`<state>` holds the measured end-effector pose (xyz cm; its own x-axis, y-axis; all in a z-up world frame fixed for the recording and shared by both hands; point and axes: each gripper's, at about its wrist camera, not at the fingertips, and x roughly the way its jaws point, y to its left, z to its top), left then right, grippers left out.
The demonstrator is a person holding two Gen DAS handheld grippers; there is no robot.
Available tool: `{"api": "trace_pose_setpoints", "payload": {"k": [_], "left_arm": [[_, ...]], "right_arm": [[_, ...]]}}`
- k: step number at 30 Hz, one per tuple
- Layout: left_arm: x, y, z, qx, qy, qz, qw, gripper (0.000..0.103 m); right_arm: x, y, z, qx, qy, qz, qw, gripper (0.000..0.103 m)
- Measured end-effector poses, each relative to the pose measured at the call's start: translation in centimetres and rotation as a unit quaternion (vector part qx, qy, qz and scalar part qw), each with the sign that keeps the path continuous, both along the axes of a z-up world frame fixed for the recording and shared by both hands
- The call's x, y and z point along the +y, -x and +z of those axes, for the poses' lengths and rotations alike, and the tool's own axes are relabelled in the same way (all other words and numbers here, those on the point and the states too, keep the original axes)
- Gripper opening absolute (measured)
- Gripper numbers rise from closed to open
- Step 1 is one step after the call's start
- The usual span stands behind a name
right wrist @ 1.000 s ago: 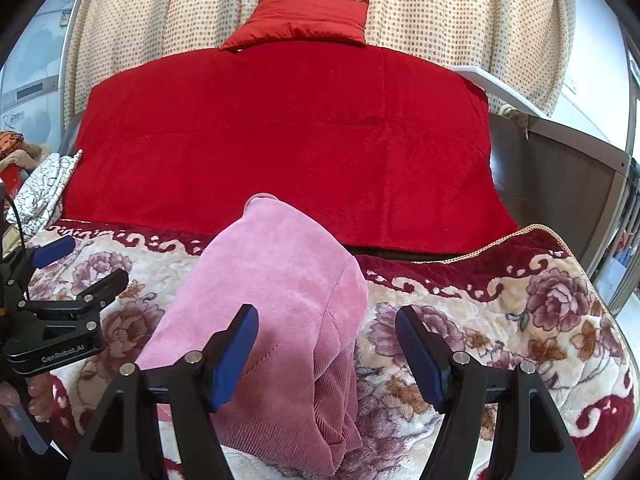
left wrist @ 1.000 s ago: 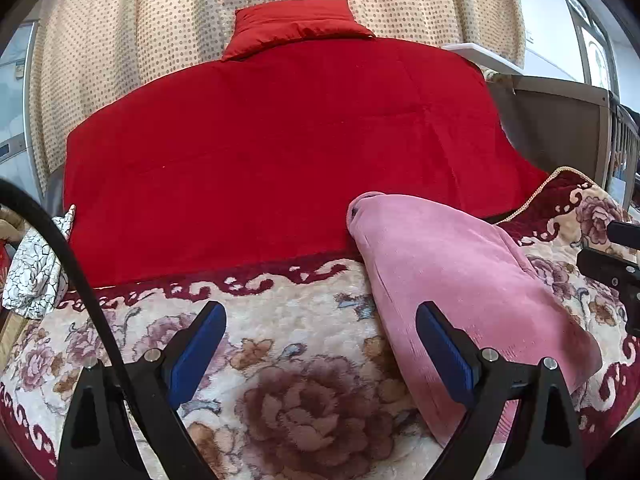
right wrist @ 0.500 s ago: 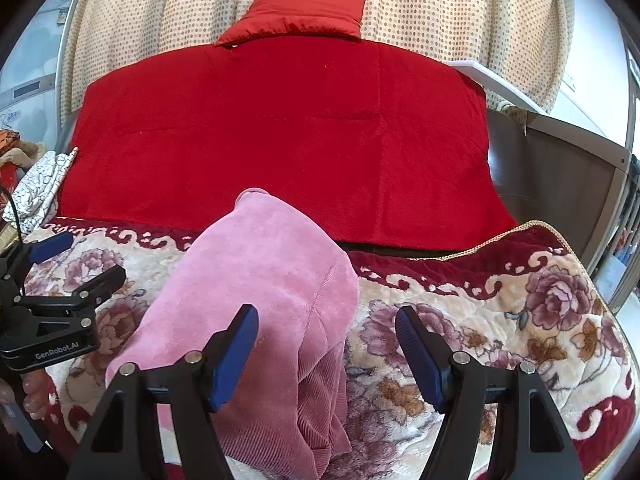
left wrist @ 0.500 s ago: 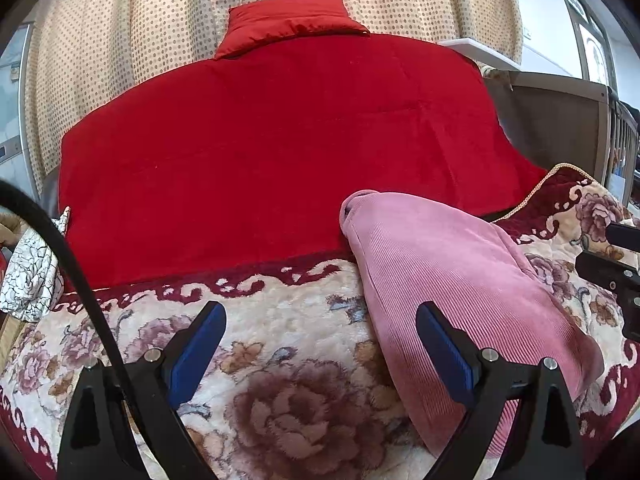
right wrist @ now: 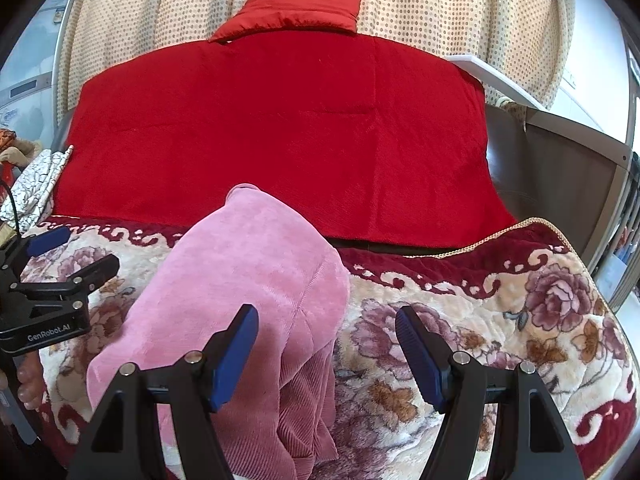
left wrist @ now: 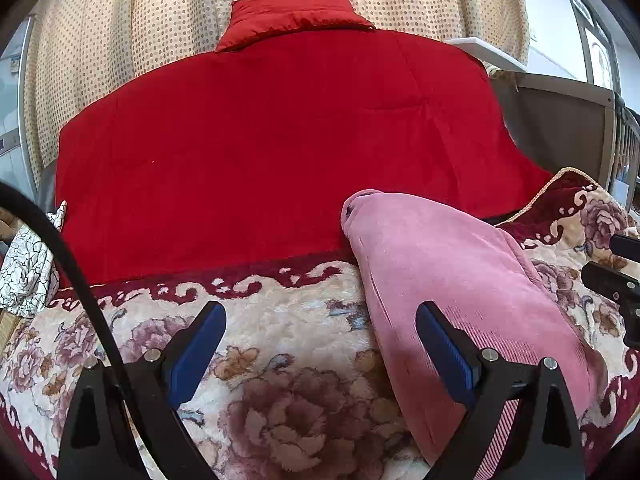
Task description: Fold large clothes
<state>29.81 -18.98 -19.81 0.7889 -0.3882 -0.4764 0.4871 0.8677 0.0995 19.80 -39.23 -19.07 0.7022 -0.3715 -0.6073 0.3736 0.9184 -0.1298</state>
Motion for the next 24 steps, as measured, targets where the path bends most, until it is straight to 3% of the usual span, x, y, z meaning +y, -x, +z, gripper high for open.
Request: {"api": "trace_pose_setpoints", "payload": {"k": [24], "left_arm": [[-0.62,-0.39,-0.34,0.007,0.000,-0.007,0.9999,0.096]], "right_arm": [[-1.01,-0.77,-0.88,0.007,0.004,0.002,1.000,0.074]]}}
